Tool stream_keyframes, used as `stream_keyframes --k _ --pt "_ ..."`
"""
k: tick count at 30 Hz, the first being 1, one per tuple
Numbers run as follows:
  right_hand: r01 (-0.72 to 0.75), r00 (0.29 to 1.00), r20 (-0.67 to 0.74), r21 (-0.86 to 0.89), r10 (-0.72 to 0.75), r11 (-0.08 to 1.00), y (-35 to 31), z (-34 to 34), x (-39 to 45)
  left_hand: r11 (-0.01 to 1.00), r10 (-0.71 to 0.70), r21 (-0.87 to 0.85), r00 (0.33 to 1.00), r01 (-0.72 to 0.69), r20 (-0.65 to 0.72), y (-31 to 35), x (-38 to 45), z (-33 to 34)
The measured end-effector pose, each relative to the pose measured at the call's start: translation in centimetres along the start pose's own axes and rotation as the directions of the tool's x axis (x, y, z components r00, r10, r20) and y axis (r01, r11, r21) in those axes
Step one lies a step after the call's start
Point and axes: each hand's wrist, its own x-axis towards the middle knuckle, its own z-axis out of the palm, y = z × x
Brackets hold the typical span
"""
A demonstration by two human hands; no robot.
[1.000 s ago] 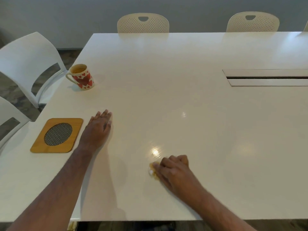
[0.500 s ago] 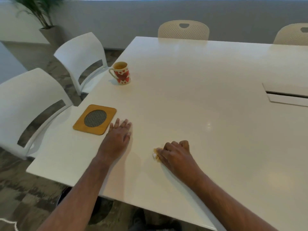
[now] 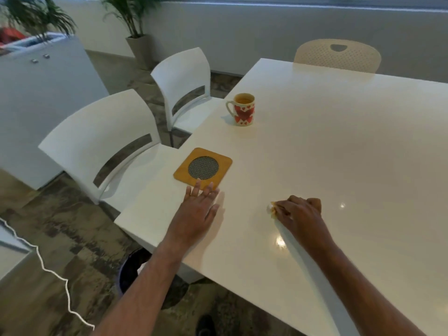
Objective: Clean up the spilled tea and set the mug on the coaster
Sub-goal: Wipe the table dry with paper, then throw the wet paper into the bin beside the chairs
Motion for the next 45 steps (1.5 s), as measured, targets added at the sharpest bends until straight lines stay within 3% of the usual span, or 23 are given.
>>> stream_keyframes --k 7,14,20,26,34,45 --pt "-0.101 0.995 0.026 0.276 0.098 0.956 -5.5 0.9 2.6 0.995 -0.082 0.064 0.997 0.080 0.016 -7.1 -2.1 -3.0" --pt "-0.033 0.999 0.030 0.409 0.023 0.912 -13.0 3.9 6.6 0.978 -0.190 0.088 0.982 0.191 -0.022 -14.0 -4.6 -5.7" --pt "0.094 0.992 0.027 0.509 -0.125 0.856 -19.8 7.8 10.0 0.949 -0.297 0.087 0.952 0.303 -0.079 -19.7 -8.1 -7.8" --pt "0.173 0.947 0.158 0.486 -0.281 0.857 -27.3 10.6 12.2 0.903 -0.411 0.074 0.901 0.423 -0.138 -23.5 -12.3 -9.7" --pt "0.276 0.865 0.217 0.549 -0.453 0.789 -35.4 15.9 14.0 0.813 -0.570 0.015 0.801 0.582 -0.184 -27.3 -18.1 -12.2" --pt "0.545 0.675 0.367 0.339 -0.641 0.767 -44.8 23.3 15.4 0.653 -0.740 -0.044 0.624 0.756 -0.253 -31.0 -25.0 -13.4"
